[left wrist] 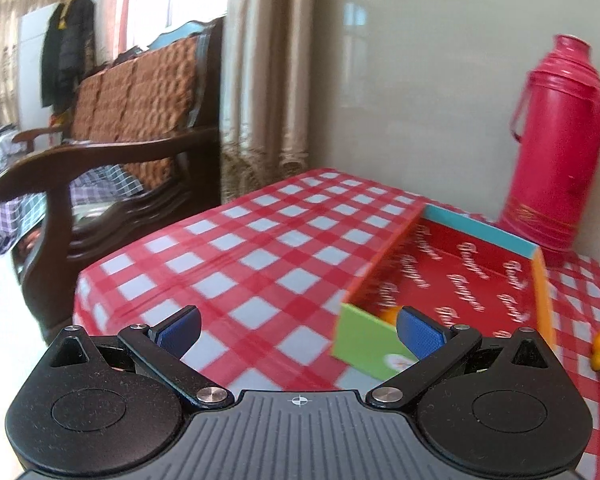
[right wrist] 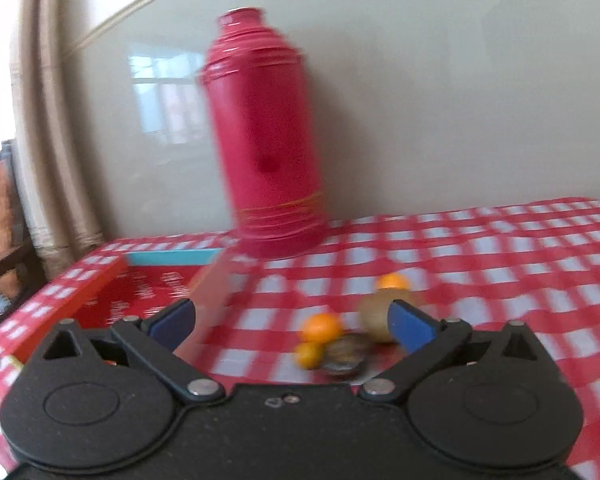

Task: Organize fruits
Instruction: 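Move the left tool toward the second dark brown fruit on the table, then close the left tool fingers on the dark brown fruit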

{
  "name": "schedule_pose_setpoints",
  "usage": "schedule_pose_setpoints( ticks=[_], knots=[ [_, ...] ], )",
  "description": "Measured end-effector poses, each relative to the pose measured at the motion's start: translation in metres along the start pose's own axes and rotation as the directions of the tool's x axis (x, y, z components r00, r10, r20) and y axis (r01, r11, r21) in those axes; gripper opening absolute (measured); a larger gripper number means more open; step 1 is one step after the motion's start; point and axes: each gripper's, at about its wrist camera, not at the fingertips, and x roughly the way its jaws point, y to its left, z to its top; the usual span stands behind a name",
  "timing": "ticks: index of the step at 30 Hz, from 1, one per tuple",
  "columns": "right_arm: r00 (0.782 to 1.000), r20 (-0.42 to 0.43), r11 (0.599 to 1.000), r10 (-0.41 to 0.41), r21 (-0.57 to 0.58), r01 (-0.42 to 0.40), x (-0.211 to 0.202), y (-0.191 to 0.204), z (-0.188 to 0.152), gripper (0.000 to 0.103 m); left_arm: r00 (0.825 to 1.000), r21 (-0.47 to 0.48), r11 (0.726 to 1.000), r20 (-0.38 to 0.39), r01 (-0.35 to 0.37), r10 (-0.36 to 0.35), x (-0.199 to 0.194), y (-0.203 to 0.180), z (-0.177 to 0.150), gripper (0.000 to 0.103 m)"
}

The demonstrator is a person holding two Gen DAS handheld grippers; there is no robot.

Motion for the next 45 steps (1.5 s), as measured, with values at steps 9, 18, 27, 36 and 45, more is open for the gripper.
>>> schedule_pose_setpoints(
  ticks=[9,18,27,36,45],
  knots=[
    [0.930,0.060,0.931,-0.363,-0.025,0.365,-0.016,-0.045,0.000,0.097,0.983,0.155,0.974,0.048,0.168,-0.177,-0.025,-0.076,-0.009,0.103],
    [0.909,0.003,0.906,-0.416,0.087,0.414,-0.023,-0.100,0.001,0.097,0.947,0.327,0.895,0.001,0.304,-0.322,-0.033,-0.157,-0.029,0.103],
    [0.911,-0.011,0.900,-0.412,0.151,0.409,-0.036,-0.134,0.001,0.097,0.920,0.455,0.816,-0.015,0.355,-0.392,-0.040,-0.218,-0.048,0.102],
    [0.883,-0.024,0.867,-0.468,0.183,0.464,-0.044,-0.158,0.000,0.097,0.893,0.524,0.745,-0.073,0.413,-0.444,-0.036,-0.261,-0.062,0.076],
    [0.880,-0.036,0.856,-0.474,0.213,0.470,-0.049,-0.177,-0.001,0.097,0.881,0.514,0.733,-0.106,0.445,-0.460,-0.030,-0.277,-0.065,0.069]
  ],
)
